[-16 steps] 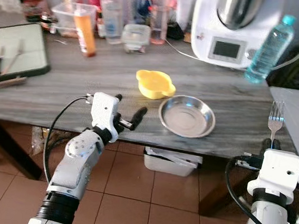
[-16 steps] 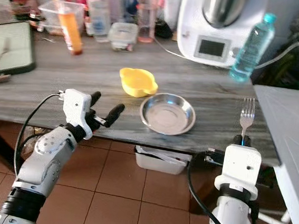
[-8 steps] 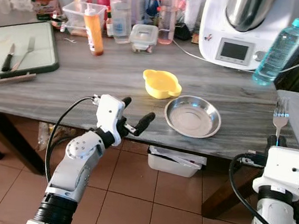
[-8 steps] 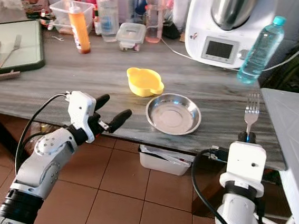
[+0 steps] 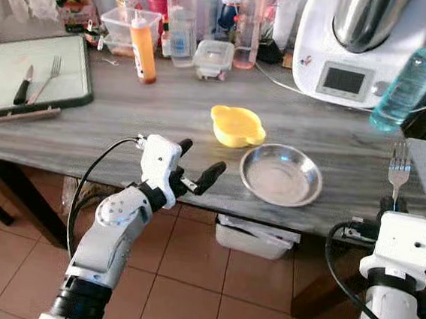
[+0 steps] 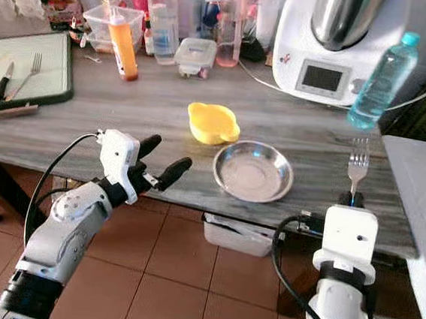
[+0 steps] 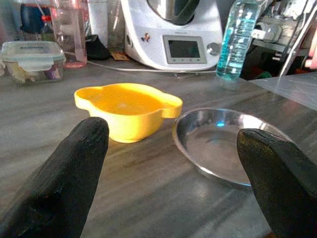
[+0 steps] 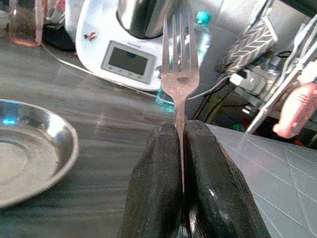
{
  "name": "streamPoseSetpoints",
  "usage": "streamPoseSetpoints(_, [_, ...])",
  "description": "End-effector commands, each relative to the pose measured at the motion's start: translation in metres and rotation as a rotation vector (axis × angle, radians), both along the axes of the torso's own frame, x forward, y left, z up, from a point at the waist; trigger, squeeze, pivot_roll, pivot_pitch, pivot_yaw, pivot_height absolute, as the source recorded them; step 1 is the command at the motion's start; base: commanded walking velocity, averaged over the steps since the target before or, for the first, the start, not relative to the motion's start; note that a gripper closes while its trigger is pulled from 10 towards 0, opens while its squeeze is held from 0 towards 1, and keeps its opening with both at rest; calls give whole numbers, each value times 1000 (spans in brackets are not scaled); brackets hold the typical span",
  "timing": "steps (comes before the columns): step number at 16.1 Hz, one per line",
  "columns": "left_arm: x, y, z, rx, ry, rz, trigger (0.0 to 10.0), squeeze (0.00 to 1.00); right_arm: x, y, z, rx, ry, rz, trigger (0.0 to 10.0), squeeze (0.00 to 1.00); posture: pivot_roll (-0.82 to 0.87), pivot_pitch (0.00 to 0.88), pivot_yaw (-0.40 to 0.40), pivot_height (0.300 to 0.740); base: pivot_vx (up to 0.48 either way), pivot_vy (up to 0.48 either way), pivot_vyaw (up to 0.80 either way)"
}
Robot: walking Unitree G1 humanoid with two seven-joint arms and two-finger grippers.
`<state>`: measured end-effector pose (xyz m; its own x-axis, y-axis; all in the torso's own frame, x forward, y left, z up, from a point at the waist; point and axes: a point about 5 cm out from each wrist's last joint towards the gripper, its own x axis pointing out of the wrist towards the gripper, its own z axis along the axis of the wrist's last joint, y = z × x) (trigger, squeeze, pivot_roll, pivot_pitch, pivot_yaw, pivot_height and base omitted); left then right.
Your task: Setting the table
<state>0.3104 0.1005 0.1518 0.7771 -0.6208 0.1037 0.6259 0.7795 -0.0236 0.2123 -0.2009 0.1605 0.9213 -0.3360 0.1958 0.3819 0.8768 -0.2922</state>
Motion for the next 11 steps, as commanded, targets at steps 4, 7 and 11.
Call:
streamPoseSetpoints(4, [-2, -1, 1, 9, -2, -15, 10000, 0, -3, 4, 2, 0, -10, 6, 10000, 0, -2, 107, 26, 740, 296, 0, 0])
streamPoseSetpoints(7, [-2, -1, 1, 10, -1, -20, 10000, 0, -3, 4, 0, -3, -4, 11, 10000, 0, 0, 106, 26, 740, 300, 0, 0])
streamPoseSetpoints(11, [-4, -2, 1, -5, 12, -25, 10000, 0, -2, 4, 0, -7, -3, 11, 10000, 0, 0, 105, 26, 740, 149, 0, 0])
